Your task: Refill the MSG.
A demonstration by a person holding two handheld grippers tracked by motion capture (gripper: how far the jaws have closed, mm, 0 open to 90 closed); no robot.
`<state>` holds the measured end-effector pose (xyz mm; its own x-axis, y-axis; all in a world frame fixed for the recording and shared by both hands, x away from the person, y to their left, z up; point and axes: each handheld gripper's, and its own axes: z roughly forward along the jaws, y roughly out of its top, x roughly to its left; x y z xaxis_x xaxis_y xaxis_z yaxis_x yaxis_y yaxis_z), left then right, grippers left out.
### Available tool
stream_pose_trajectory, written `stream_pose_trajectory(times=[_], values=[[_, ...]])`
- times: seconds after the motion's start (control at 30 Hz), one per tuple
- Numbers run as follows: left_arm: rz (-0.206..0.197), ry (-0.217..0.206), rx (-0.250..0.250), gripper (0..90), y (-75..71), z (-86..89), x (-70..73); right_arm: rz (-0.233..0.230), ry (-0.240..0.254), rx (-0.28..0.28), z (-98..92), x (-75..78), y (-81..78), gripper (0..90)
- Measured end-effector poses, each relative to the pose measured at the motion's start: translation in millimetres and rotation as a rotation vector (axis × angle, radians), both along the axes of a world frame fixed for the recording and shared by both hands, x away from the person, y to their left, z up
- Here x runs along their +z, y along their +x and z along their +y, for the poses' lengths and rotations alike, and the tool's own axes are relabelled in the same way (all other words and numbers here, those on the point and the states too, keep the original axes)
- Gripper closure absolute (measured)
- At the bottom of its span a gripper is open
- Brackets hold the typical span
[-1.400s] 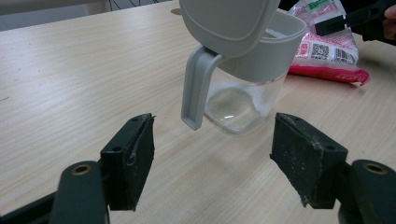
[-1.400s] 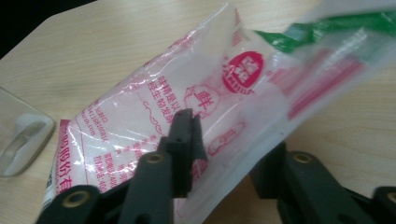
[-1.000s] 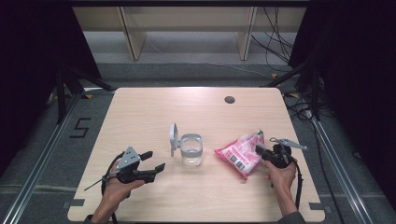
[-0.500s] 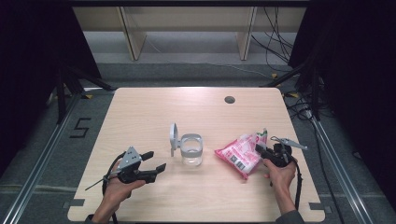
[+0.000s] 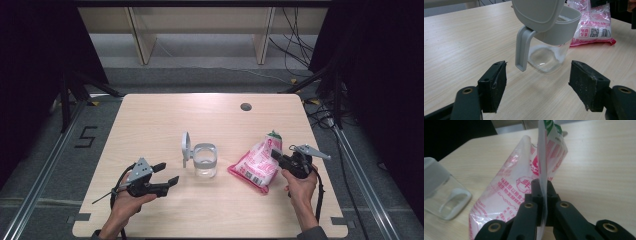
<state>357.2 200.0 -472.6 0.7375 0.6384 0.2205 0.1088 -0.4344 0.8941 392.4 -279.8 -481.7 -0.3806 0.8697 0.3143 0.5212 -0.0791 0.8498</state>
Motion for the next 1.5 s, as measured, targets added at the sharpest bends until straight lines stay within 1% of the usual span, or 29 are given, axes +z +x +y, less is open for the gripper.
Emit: stream_pose_trajectory(times=[0.1,0.17,0.2,0.33,0.37,0.4,0.43,0.47,0.5,0.53,0.57,0.67,0.7,0.73,0.87,0.93,0.97,1.0,1.03,1.07,1.1,1.13,1.23,1.27,1.3,1.37,1.43,1.47,1.5], values=[[0.01,0.009,-0.004,29.4,-1.9,-1.3,0.7,-0.063,-0.056,0.049,1.8,6.1,-1.4,90.0],[0.005,0.012,0.001,29.4,-2.5,-2.3,1.0,-0.078,-0.065,0.058,4.8,8.6,-4.4,90.0],[0.01,0.01,-0.006,29.4,-2.5,-3.0,1.1,-0.052,-0.073,0.039,7.9,10.3,-7.5,90.0],[0.013,0.01,-0.004,29.5,-3.8,-5.0,0.9,-0.098,-0.099,0.07,8.6,13.1,-9.4,90.0],[0.009,0.002,-0.01,29.6,-3.5,-6.1,0.3,-0.072,-0.087,0.059,11.1,14.5,-11.6,90.0],[0.011,-0.003,-0.009,29.6,-4.0,-7.5,-0.1,-0.105,-0.109,0.085,8.5,14.9,-10.3,90.0],[0.008,-0.007,-0.013,29.5,-4.0,-8.6,-0.9,-0.098,-0.101,0.088,9.4,16.2,-11.7,90.0],[0.016,0.013,-0.007,29.5,-5.4,-8.9,-0.1,-0.108,-0.111,0.09,8.9,17.4,-11.8,90.0],[0.024,-0.004,-0.016,29.5,-5.6,-11.5,-1.5,-0.108,-0.081,0.096,11.3,18.4,-13.9,90.0],[0.018,0.008,-0.02,29.5,-5.7,-12.5,-2.0,-0.133,-0.092,0.093,12.0,19.6,-13.6,90.0],[0.021,0.012,-0.02,29.4,-6.5,-14.5,-2.8,-0.119,-0.094,0.105,12.9,22.7,-16.2,90.0],[0.031,0.011,-0.021,29.4,-10.0,-19.6,-3.8,-0.154,-0.092,0.116,18.8,30.5,-21.0,90.0],[0.03,0.011,-0.027,29.4,-10.2,-20.3,-3.5,-0.148,-0.085,0.116,21.1,34.7,-24.4,90.0],[0.031,0.012,-0.024,29.4,-11.1,-21.1,-2.9,-0.187,-0.091,0.137,21.7,36.7,-23.2,90.0],[0.037,0.008,-0.035,29.5,-16.2,-29.0,-2.7,-0.2,-0.084,0.157,31.2,49.7,-30.8,90.0],[0.042,0.004,-0.045,29.6,-19.1,-36.4,-3.7,-0.231,-0.116,0.176,35.7,54.1,-32.4,90.0],[0.047,-0.005,-0.056,29.6,-20.8,-41.6,-5.3,-0.215,-0.125,0.165,37.3,56.8,-35.5,90.0],[0.048,-0.002,-0.061,29.6,-22.5,-46.5,-6.7,-0.206,-0.107,0.179,39.7,58.8,-38.6,90.0],[0.054,0.002,-0.059,29.6,-25.1,-51.6,-7.9,-0.233,-0.118,0.182,40.9,59.5,-37.8,90.0],[0.068,-0.006,-0.072,29.5,-26.7,-57.2,-9.4,-0.221,-0.108,0.181,43.7,61.7,-40.9,90.0],[0.249,-0.138,-0.065,29.5,-38.1,-69.7,-15.8,-0.25,-0.13,0.202,44.1,63.7,-40.9,90.0],[0.256,-0.145,-0.073,29.5,-39.0,-74.6,-17.0,-0.24,-0.126,0.2,46.5,66.1,-42.8,90.0],[0.266,-0.132,-0.096,29.7,-41.3,-90.1,-20.5,-0.277,-0.156,0.234,47.1,73.2,-40.6,90.0],[0.266,-0.131,-0.102,29.8,-42.2,-95.9,-21.7,-0.26,-0.143,0.228,49.0,76.1,-42.0,90.0],[0.259,-0.108,-0.105,30.0,-42.7,-101.4,-22.4,-0.249,-0.156,0.249,48.5,79.7,-42.4,90.0],[0.268,-0.134,-0.123,30.0,-44.0,-115.8,-24.4,-0.276,-0.165,0.263,49.3,83.5,-40.5,90.0],[0.265,-0.127,-0.146,30.2,-42.6,-129.1,-25.7,-0.244,-0.174,0.266,51.1,87.7,-43.1,90.0],[0.267,-0.135,-0.164,30.2,-41.8,-136.5,-26.4,-0.253,-0.191,0.279,50.2,89.5,-43.3,90.0],[0.255,-0.127,-0.162,30.3,-40.7,-142.8,-27.1,-0.241,-0.17,0.285,51.0,90.8,-44.4,90.0]])
